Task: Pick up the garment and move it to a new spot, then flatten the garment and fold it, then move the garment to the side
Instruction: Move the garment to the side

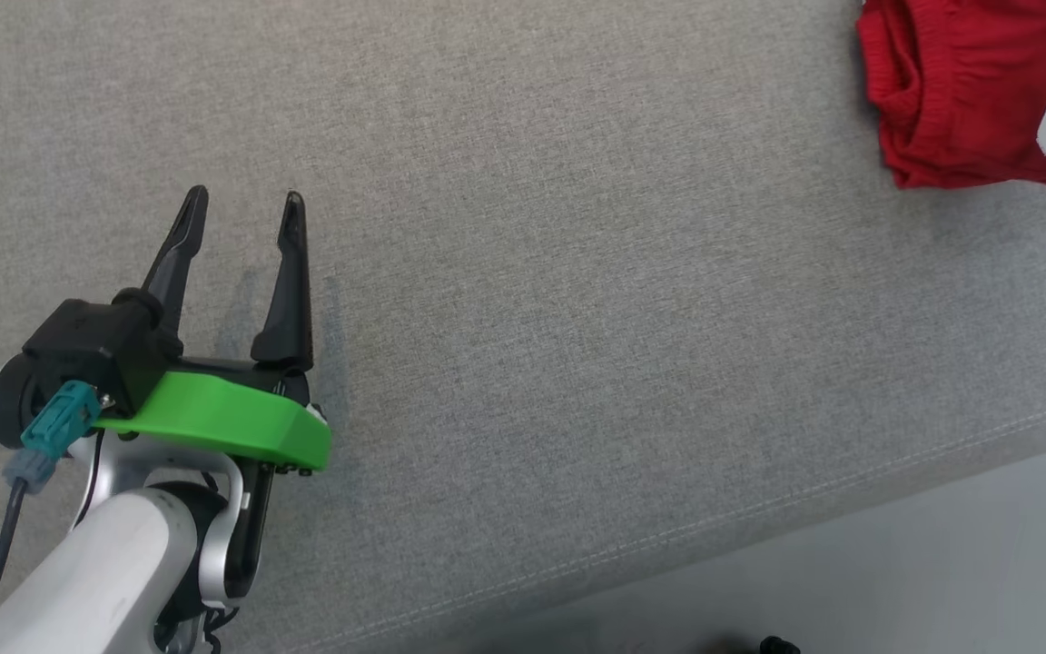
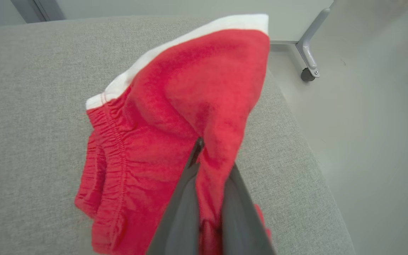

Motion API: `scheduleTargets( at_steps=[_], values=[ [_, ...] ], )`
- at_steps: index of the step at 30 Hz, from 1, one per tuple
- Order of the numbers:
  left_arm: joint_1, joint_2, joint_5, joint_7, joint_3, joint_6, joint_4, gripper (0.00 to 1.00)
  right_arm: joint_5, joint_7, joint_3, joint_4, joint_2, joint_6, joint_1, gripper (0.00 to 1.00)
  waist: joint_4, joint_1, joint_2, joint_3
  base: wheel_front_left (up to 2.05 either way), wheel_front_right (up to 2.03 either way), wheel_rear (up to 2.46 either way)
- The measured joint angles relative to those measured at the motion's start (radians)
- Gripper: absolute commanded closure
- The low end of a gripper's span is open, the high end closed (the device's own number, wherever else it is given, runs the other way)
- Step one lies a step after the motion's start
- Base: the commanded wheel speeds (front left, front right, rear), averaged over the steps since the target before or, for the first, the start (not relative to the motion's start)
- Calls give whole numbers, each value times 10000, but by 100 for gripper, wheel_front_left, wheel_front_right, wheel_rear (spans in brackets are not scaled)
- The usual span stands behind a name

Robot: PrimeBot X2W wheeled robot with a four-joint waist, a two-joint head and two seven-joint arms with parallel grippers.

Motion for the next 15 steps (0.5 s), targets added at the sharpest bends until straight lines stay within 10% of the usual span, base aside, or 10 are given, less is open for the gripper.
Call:
scheduleTargets(
  at_steps=[13, 15],
  values=[
    [-313, 594, 512, 947, -221, 451, -953, 0, -974, -953, 163, 1032, -853, 4, -970, 100, 402, 0, 0, 1031, 0, 0, 0],
    [-314, 667, 558, 1016, -224, 514, -1051, 0, -1156, -1162, 155, 1306, -867, 4, -1060, 56, 458, 0, 0, 1140, 0, 0, 0]
  ],
)
